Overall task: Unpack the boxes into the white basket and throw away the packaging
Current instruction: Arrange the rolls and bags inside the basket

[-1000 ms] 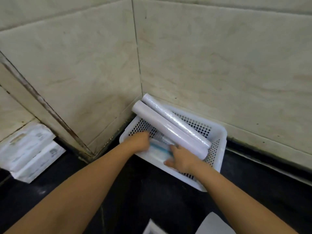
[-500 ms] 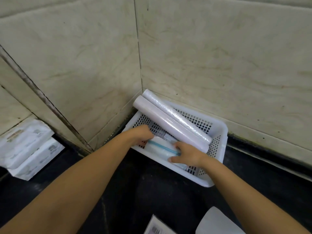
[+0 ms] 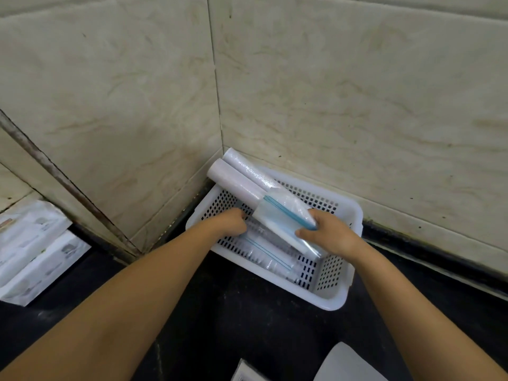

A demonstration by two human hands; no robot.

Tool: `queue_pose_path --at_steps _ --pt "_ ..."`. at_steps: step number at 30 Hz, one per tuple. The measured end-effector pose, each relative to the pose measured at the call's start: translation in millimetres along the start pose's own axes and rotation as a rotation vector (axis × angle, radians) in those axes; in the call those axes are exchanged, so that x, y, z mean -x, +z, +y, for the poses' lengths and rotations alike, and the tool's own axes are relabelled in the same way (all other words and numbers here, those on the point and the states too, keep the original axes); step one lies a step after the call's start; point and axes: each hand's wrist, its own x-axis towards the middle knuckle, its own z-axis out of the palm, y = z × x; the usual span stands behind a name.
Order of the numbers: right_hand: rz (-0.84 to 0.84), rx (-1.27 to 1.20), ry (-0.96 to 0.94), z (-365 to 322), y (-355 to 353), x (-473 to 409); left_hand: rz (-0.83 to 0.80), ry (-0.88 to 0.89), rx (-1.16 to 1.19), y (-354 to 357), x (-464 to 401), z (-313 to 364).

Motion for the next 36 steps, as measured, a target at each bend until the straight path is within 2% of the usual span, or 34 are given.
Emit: queue_pose_path --at_steps 4,7,10,15,17,20,23,25,28,33,36 --pt "0.038 -0.034 0.037 7.9 -5.7 2.0 -0.058 0.156 0.12 18.9 -9.1 12.2" --pt "0.042 -0.041 0.045 15.6 -6.3 1.2 -0.006 0.208 -0.092 30.1 -13.4 15.0" --pt "0.05 -0.083 0.057 19.1 -6.5 -0.3 -0.041 0.278 -0.368 32.4 -9.0 16.3" --pt "0.072 -0.2 0.054 18.8 -9.5 1.3 -0.033 0.417 -0.55 30.3 -2.8 9.3" --pt "0.089 -0.223 0.058 20.2 -10.5 1.8 -0.059 0.425 -0.535 31.7 -0.6 10.1" --pt "0.095 -0.232 0.051 20.1 -10.0 2.8 -0.22 0.387 -0.458 33.5 5.6 18.2" --pt "0.092 -0.219 0.05 17.3 -9.7 3.3 -0.358 0.368 -0.503 33.6 6.7 24.8" --pt "0.086 -0.2 0.033 12.1 -9.5 3.2 -0.389 0.317 -0.497 29.8 10.0 26.2" --pt "0.055 -0.12 -0.031 -3.4 -7.4 2.0 -0.352 0.29 -0.452 13.5 22.8 22.0" --pt "-0.055 0.107 -0.121 -31.3 16.7 -11.3 -0.195 0.328 -0.437 -37.9 53.8 -1.3" --pt "-0.159 0.146 -0.09 -36.5 44.8 -25.7 -0.147 0.371 -0.445 -58.2 69.3 -8.4"
